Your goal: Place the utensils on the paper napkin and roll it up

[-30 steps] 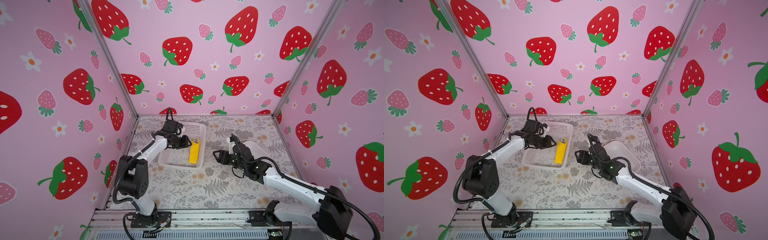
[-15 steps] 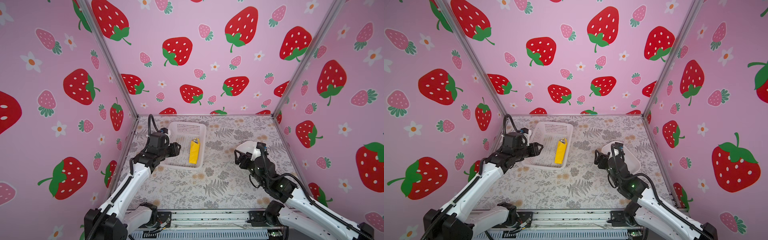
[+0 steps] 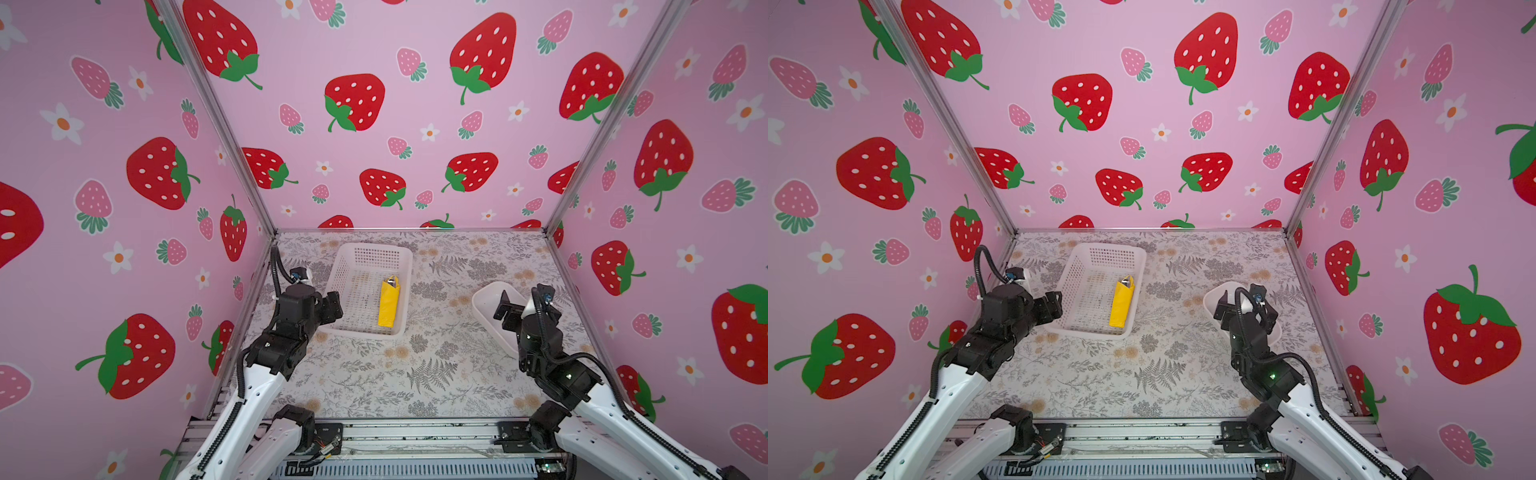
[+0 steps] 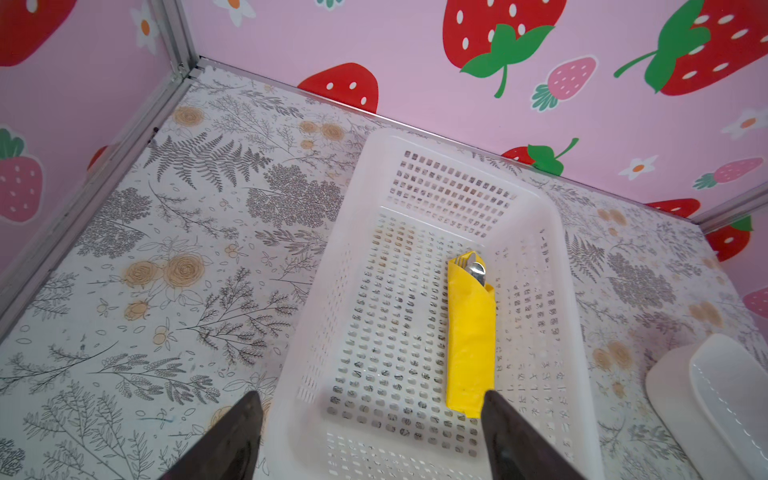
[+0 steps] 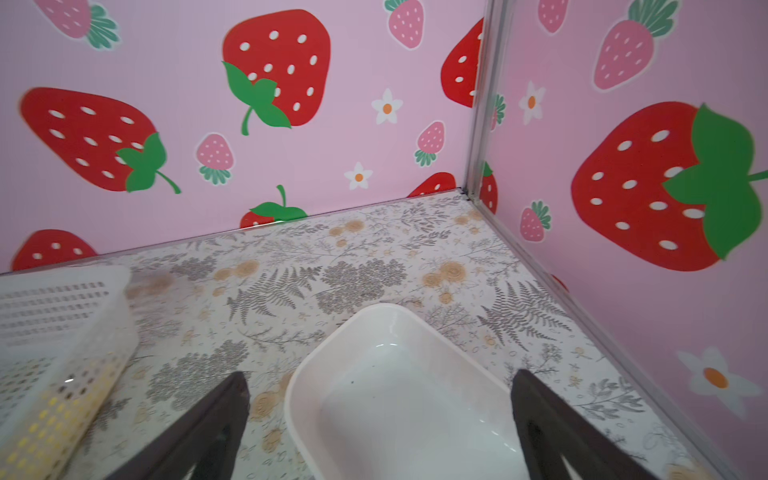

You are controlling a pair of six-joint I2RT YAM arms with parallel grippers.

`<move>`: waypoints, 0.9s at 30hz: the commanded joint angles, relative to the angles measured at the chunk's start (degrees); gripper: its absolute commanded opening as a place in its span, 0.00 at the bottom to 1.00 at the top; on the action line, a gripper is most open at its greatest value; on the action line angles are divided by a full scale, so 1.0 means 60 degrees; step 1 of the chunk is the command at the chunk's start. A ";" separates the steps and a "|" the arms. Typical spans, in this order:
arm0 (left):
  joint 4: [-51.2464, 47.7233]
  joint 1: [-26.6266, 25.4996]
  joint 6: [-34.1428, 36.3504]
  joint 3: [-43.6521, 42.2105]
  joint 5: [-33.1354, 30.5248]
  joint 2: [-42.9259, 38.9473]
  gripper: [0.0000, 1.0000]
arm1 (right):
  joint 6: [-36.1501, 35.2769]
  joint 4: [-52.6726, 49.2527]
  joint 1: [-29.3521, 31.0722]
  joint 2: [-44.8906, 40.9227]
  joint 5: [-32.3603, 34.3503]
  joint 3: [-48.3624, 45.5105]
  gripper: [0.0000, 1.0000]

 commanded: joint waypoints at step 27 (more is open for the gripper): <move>0.7593 0.1801 0.1750 -0.3023 -0.2198 0.3429 0.92 | -0.3294 1.0659 -0.4706 0.6094 -0.5249 -0.2954 1.00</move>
